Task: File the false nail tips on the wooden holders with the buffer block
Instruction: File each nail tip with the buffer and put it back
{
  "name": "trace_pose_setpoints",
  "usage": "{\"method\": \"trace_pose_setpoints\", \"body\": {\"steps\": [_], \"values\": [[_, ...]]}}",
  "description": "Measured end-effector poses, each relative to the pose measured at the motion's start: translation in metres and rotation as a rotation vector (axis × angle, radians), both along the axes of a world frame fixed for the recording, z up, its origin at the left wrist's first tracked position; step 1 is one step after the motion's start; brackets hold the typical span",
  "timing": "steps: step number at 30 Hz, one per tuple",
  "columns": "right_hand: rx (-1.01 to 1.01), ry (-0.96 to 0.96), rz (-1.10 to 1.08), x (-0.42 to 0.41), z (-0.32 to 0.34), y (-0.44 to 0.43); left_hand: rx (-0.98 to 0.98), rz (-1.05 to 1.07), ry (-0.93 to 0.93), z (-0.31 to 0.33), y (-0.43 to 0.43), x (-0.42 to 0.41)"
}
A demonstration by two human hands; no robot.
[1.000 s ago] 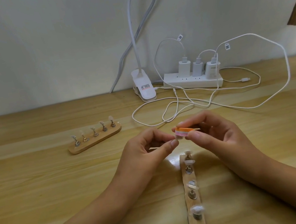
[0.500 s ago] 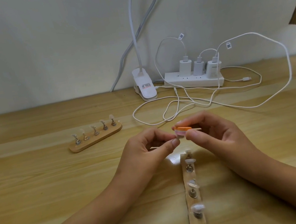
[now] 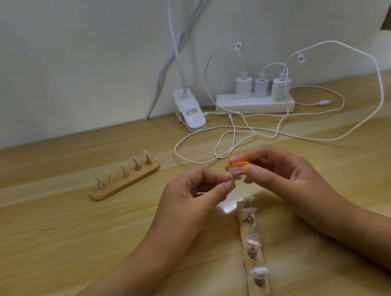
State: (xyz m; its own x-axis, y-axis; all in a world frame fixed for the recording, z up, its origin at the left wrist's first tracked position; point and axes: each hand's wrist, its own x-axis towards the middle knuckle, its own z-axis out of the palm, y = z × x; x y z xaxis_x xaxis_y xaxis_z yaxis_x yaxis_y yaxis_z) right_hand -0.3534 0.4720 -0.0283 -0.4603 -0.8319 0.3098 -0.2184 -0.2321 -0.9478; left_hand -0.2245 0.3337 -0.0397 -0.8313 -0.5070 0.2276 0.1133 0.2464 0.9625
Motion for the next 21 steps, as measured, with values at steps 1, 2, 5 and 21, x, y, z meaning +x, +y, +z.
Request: {"method": "trace_pose_setpoints", "body": {"steps": [1,2,5,21], "values": [[0.016,-0.023,-0.008,-0.0006,-0.0001,-0.0006,-0.003,0.0,0.0,-0.0005,0.0001,-0.0001],[0.018,-0.038,-0.013,-0.0013,-0.0002,-0.0009,-0.006,-0.003,0.001,-0.0008,0.0004,0.0002],[-0.016,-0.012,0.017,-0.001,0.0007,0.0,-0.02,-0.012,0.0,-0.0014,0.0006,0.001],[-0.019,-0.005,0.0,0.0009,0.0018,0.0009,0.005,-0.002,0.031,-0.0016,-0.001,0.0005]]}}
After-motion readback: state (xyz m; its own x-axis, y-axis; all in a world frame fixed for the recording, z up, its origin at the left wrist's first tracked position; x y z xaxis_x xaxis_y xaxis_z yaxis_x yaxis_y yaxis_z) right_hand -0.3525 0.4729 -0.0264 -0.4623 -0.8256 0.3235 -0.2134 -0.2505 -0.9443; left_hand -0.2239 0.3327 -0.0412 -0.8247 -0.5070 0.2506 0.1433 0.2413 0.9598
